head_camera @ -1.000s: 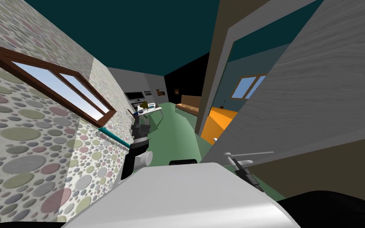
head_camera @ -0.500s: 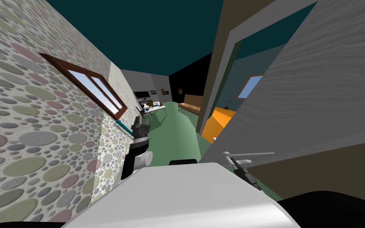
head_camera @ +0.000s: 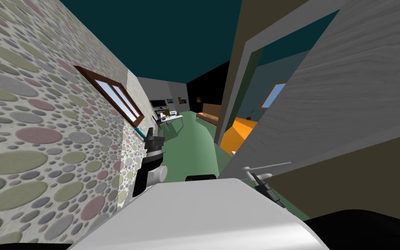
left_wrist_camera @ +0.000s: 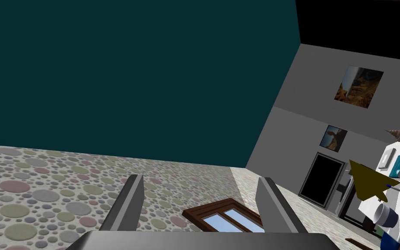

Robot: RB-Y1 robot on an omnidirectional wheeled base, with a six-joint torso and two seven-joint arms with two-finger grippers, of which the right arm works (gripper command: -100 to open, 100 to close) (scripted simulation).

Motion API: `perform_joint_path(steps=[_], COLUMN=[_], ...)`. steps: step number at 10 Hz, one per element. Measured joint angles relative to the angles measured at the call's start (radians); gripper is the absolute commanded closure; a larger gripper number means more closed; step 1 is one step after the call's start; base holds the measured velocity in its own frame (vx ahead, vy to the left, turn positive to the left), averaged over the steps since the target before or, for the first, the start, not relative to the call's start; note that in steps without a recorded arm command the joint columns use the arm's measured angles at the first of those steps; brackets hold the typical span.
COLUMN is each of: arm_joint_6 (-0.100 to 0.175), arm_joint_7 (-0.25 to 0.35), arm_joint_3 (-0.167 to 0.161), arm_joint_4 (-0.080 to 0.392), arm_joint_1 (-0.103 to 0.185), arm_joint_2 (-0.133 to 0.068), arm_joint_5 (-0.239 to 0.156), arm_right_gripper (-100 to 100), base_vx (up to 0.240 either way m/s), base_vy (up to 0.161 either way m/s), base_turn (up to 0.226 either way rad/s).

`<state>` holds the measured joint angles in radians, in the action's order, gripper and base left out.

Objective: Pull the door open

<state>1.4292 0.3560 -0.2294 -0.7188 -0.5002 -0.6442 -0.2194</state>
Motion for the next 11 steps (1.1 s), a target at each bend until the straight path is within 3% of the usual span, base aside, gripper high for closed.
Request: perform_joint_path(steps=[2, 6, 11], arm_joint_6=[0.001, 0.009, 0.037], arm_joint_7=[0.000, -0.005, -0.016], arm_joint_3=[-0.003, -0.007, 0.006], arm_joint_4=[-0.002, -0.001, 0.015], arm_joint_1=[-0.003, -0.023, -0.041], arm_joint_2=[-0.001, 0.010, 0.015], arm_joint_5=[0.002, -0.001, -0.020], arm_right_gripper=[100, 100, 100], base_vx=[-0.035, -0.011, -0.100], base_vy=[-0.029, -0.043, -0.020], base_turn=[0.116, 0.291, 0.259])
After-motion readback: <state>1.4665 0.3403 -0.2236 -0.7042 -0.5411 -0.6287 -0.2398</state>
